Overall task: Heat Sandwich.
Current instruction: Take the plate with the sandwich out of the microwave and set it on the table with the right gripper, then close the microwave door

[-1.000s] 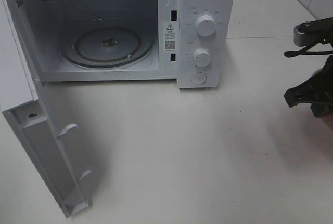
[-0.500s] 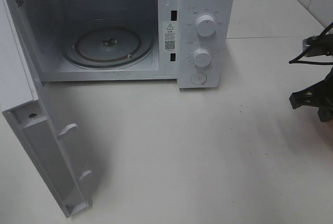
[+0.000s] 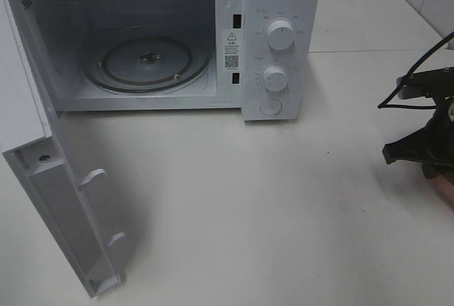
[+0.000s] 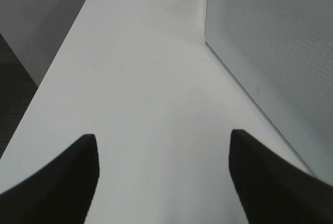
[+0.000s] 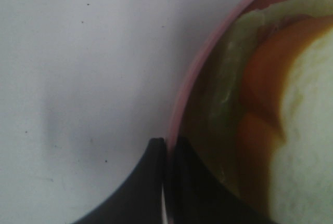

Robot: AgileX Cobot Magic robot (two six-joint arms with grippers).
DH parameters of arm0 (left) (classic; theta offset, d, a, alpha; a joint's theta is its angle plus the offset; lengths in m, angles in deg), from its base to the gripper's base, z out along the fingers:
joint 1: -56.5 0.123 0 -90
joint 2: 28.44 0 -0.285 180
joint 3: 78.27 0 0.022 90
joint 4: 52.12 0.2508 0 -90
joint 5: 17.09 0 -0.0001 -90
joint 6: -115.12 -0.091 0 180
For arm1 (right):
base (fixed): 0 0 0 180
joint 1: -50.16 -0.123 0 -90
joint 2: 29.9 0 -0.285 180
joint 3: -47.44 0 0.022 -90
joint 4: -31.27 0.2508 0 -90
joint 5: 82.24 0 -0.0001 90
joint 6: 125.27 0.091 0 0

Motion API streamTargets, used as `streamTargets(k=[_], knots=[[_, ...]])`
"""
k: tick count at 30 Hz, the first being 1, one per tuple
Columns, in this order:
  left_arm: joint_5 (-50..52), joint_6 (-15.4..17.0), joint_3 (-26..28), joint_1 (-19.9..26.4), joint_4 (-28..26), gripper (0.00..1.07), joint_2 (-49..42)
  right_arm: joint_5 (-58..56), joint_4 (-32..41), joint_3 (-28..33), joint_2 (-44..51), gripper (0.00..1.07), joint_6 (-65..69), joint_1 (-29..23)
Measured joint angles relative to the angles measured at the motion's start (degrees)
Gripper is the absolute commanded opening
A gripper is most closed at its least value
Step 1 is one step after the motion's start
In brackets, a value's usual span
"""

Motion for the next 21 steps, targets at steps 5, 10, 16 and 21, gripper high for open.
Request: streamTargets(k=[5,10,16,21], knots=[[0.0,0.0,0.0,0.0,0.0,0.68,0.0,1.83,-0.57,0.0,-0.52,0.08,0.63,0.0],[0.0,0.0,0.0,0.0,0.0,0.68,0.0,3.61,-1.2,0.0,-0.52,0.3,1.55,0.0],[0.0,0.0,0.0,0.0,0.0,0.68,0.0,3.55,-1.15,0.0,-0.52,0.62,1.55,0.0],[0.0,0.0,0.0,0.0,0.0,0.68,0.0,2.98,-0.4,0.0,-0.52,0.68,1.55,0.0]])
